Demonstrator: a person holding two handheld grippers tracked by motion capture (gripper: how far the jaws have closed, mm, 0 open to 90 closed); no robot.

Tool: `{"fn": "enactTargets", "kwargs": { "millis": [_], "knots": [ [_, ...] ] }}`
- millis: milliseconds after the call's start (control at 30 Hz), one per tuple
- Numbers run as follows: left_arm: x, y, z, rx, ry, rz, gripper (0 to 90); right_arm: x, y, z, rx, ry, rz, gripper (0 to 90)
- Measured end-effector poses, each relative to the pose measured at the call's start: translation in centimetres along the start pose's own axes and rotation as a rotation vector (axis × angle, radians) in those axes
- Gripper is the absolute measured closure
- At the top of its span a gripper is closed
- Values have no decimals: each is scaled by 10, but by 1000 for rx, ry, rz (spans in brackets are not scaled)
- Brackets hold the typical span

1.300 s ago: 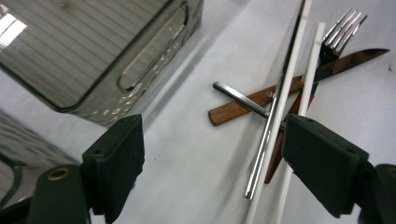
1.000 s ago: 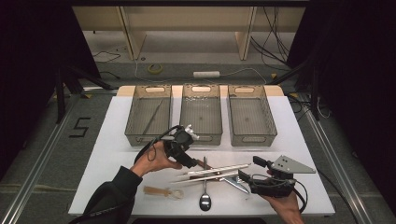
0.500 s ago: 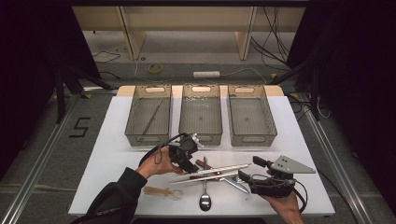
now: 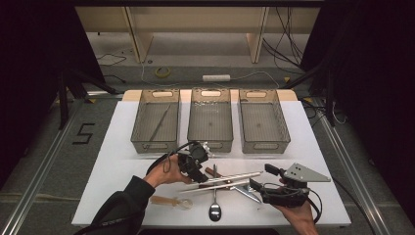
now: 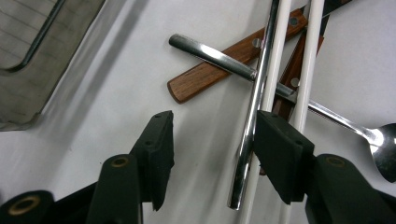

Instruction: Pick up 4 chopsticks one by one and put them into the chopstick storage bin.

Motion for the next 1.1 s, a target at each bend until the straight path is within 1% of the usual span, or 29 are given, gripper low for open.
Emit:
{"fn": "enactTargets", "kwargs": {
  "millis": [400, 667, 800, 833, 967, 1100],
  "knots": [
    [-4, 2, 1, -7, -6, -15, 541, 0, 0, 0, 0, 1, 0, 230],
    [-8, 3, 0, -28, -20, -30, 596, 0, 0, 0, 0, 0, -2, 231],
    [-10, 4, 0, -38, -28, -30, 622, 0, 0, 0, -1, -1, -2, 231],
    [-11, 5, 0, -34, -23, -32, 630, 0, 0, 0, 0, -1, -2, 231],
    [-13, 5, 0, -51, -34, -30, 669, 0, 0, 0, 0, -1, -1, 232],
    [-14, 7, 0, -57, -28, -35, 724, 0, 0, 0, 2, -3, 0, 232]
  ]
}}
Point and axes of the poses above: each handheld gripper's, and its own axes: x roughly backward along the jaws, z roughly out of its top, y roughly to its right, the point moved 4 cm from there along -x, roughly forward along the jaws
